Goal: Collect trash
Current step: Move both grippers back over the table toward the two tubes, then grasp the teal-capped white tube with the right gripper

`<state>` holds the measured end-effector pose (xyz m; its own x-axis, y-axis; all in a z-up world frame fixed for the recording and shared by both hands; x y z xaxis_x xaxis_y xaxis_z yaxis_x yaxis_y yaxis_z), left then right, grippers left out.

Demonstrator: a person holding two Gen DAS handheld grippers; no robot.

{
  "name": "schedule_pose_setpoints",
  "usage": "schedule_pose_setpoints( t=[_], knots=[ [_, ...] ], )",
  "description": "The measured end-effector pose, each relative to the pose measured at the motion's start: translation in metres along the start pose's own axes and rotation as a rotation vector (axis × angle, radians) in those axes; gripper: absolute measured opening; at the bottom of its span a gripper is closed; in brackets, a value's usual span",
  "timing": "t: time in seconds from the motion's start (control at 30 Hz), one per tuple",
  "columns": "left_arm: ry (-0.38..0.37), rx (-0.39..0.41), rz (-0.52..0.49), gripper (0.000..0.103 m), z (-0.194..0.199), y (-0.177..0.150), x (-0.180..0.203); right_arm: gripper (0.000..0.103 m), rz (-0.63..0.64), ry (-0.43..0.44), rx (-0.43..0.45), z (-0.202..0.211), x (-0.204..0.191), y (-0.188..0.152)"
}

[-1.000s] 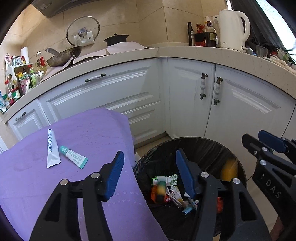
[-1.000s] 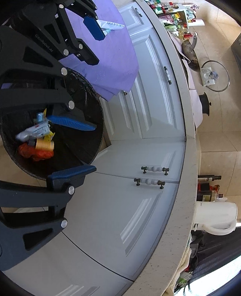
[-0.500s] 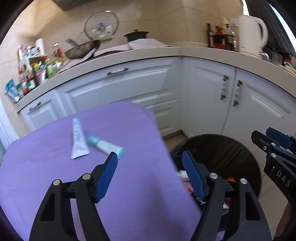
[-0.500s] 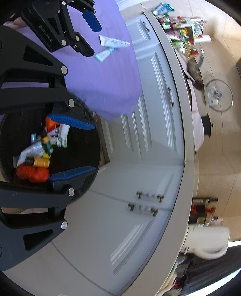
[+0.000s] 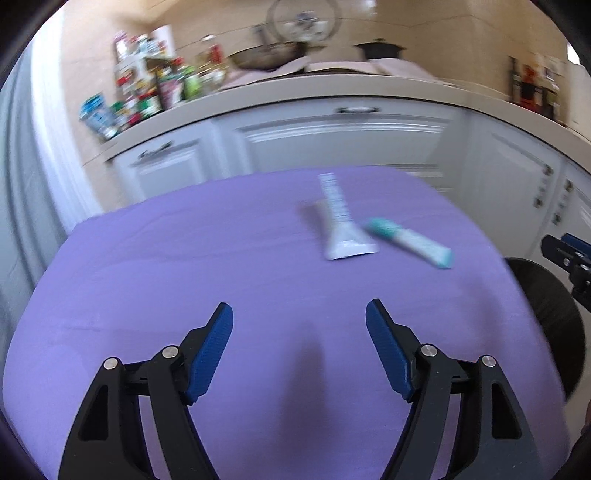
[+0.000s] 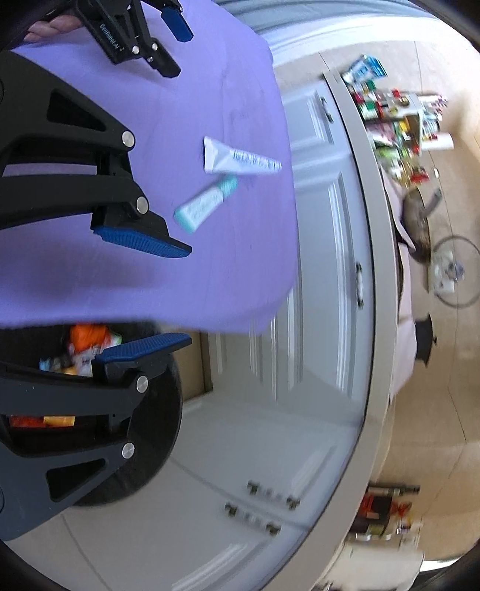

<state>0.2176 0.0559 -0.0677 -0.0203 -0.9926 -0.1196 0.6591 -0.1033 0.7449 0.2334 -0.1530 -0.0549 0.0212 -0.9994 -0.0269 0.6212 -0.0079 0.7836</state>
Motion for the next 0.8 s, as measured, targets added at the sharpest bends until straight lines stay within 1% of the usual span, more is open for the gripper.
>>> schedule_pose_setpoints(
  t=[0.2, 0.4, 0.53, 0.6, 0.7, 0.77, 0.8],
  knots=[
    [0.094, -0.02, 0.074, 0.073, -0.007, -0.007, -0.062, 0.041, 0.03, 0.075, -0.042, -0.027, -0.041, 0.009],
    [0.165, -0.048, 0.133, 0.073, -0.015, -0.015, -0.112, 0.042, 0.065, 0.113, -0.116, -0.061, -0.071, 0.013],
    [0.169, -0.079, 0.191, 0.073, -0.02, -0.019, -0.134, 0.042, 0.075, 0.115, -0.191, -0.084, -0.079, 0.013],
    [0.166, -0.082, 0.211, 0.073, -0.021, -0.021, -0.139, 0.042, 0.08, 0.112, -0.218, -0.091, -0.08, 0.011],
    [0.164, -0.082, 0.214, 0.074, -0.022, -0.02, -0.141, 0.042, 0.102, 0.11, -0.23, -0.094, -0.08, 0.009],
    [0.159, -0.083, 0.208, 0.074, -0.023, -0.02, -0.14, 0.039, 0.113, 0.106, -0.233, -0.094, -0.08, 0.008],
    [0.158, -0.083, 0.206, 0.074, -0.023, -0.02, -0.139, 0.032, 0.117, 0.1, -0.233, -0.094, -0.079, 0.008]
  ],
)
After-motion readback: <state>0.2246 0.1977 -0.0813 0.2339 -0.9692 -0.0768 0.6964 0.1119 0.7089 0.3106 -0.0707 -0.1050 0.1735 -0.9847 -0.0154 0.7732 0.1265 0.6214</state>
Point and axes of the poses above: each gripper's, at about its wrist camera, not at the fingertips, and z roughly against the way its jaws point, x to its right, y to its top, the point moved 7 cm from there along -z, roughly the way its jaws point
